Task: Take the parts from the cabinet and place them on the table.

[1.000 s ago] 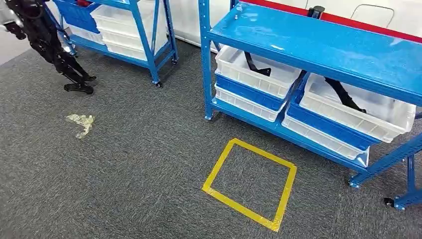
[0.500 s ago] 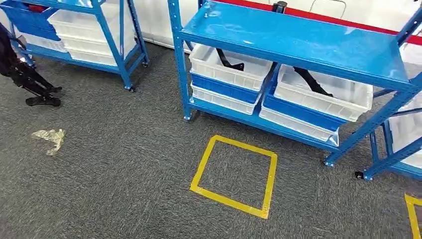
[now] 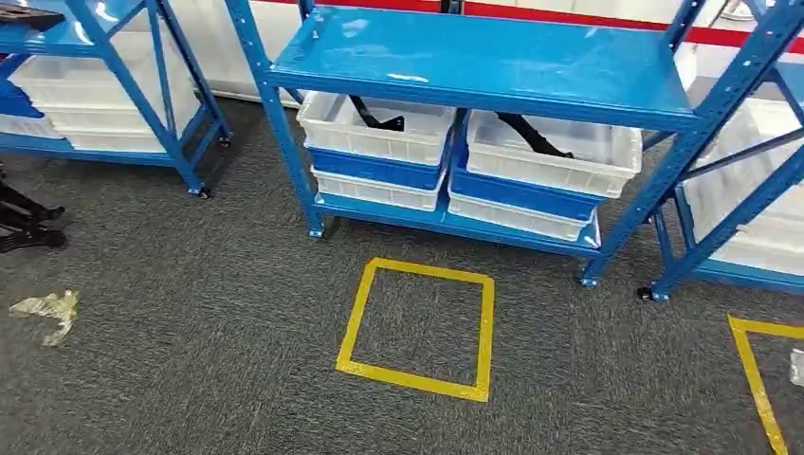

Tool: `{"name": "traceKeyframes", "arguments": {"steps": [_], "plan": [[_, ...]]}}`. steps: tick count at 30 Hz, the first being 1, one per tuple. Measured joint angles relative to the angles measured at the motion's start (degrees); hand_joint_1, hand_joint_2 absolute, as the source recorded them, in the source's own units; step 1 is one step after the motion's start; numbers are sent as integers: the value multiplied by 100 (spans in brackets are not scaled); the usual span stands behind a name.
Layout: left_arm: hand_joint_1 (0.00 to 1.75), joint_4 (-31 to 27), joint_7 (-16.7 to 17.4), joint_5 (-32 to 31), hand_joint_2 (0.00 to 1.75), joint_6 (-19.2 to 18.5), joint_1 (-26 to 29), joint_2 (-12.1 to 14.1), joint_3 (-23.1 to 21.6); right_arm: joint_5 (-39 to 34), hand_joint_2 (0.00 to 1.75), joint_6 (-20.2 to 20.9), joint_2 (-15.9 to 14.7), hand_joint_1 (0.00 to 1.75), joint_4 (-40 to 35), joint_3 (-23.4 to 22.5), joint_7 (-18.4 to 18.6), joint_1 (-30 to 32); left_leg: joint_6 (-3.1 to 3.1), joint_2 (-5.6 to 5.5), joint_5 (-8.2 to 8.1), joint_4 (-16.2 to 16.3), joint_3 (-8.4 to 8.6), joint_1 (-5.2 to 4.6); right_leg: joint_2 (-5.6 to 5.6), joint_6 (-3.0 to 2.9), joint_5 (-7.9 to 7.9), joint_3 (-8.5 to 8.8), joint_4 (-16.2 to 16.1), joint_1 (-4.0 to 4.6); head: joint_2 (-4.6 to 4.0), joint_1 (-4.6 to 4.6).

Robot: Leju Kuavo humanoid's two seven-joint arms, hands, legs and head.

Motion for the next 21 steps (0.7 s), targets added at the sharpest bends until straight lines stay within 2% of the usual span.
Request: {"name": "traceKeyframes", "arguments": {"steps": [1, 3, 4, 5, 8, 9, 10, 11, 13, 14, 15, 16, 17, 18, 19, 20, 21], "plan": [[0, 0, 0, 2, 0, 2, 1, 0, 0, 0, 0, 0, -2, 0, 2, 0, 0, -1, 13, -10, 166, -234, 98, 0, 20, 0, 0, 8, 0, 0, 0, 0], [0, 0, 6, 0, 0, 9, -8, 7, 0, 18, 0, -31, 2, 0, 0, 0, -20, -1, 57, -76, 656, -1128, 494, 1, 96, 5, 1, 31, 0, 0, 0, -9], [0, 0, 9, -6, 0, 9, -19, 9, 0, 22, 0, -44, 4, 0, 0, 0, -35, -2, 80, -151, 643, -1378, 596, -1, 118, 16, 2, 30, 5, 14, 0, -5], [0, 0, 11, -15, 0, 9, -32, 9, 0, 31, 0, -50, 4, 0, 0, 0, -44, -8, 71, -147, 653, -1437, 591, -17, 139, 43, -6, 5, 30, 77, 0, 2], [0, 0, 26, -15, 0, 7, -34, 9, 0, 33, 0, -66, 6, 0, 0, 0, -63, 9, 139, -139, 680, -1427, 569, -82, 155, 140, 29, -13, -21, 20, 0, -2], [0, 0, 28, -15, 0, 7, -34, 4, 0, 33, 0, -66, 6, 0, 2, 0, -63, 12, 191, -124, 720, -1466, 569, -63, 167, 176, 37, -55, -27, 36, 0, -2], [0, 0, 33, -15, 0, 4, -34, 9, 2, 33, 0, -68, -4, 0, 2, 0, -66, 11, 260, -75, 786, -1547, 588, -32, -30, 192, -78, -137, 151, 46, 0, 6], [0, -2, 33, -17, 0, 4, -33, 15, 2, 35, 0, -68, 4, 0, 2, 0, -70, 2, 295, -44, 797, -1549, 577, -30, -134, 153, -273, -291, 471, 54, 0, 53], [0, 0, 50, -17, 0, 2, -22, 18, 2, 33, 0, -68, 6, 0, 0, 0, -72, -14, 300, 21, 801, -1547, 552, -41, -199, 125, -621, -659, 1276, 37, 0, 57], [0, 0, 63, -17, 0, 2, -17, 18, 2, 33, 0, -68, 6, 0, 0, 0, -72, -10, 300, 58, 801, -1545, 542, -42, -209, 143, -743, -823, 1664, 30, 0, 59], [0, 0, 72, -17, 0, 0, -14, 20, 2, 31, 0, -68, 9, 0, 2, 0, -72, -6, 299, 79, 801, -1544, 541, -38, -216, 181, -750, -861, 1785, 18, 0, 63], [0, 0, 79, -17, 0, 0, -14, 17, 2, 28, 0, -68, 6, 0, 2, 0, -72, 5, 297, 90, 801, -1542, 541, -34, -226, 228, -696, -805, 1699, -2, 0, 61], [0, 0, 83, -17, 0, -2, -14, 13, 2, 24, 0, -68, 0, 0, 2, 0, -72, 12, 294, 96, 800, -1540, 545, -26, -239, 291, -581, -650, 1433, -25, 0, 63], [0, 0, 83, -17, 0, -11, -15, 11, 2, 17, 0, -68, -11, 0, 2, 0, -72, 15, 274, 105, 790, -1534, 557, -14, -267, 377, -368, -324, 844, -54, 0, 63], [0, 0, 92, -17, 0, -17, -15, 9, 2, 15, 0, -68, -13, 0, 2, 0, -72, 12, 248, 111, 781, -1528, 568, -8, -304, 428, -220, -60, 371, -75, 0, 63], [0, 0, 101, -24, 0, -17, -15, 15, 2, 15, 0, -68, -4, 0, 2, 0, -74, 4, 193, 121, 758, -1506, 565, -38, -372, 418, -182, 131, -44, -81, 0, 72], [0, 0, 109, -24, 0, -19, -16, 15, 2, 15, 0, -68, -2, 0, 0, 0, -77, -3, 147, 124, 736, -1488, 567, -57, -314, 336, -146, 171, -50, -48, 0, 57]]}}
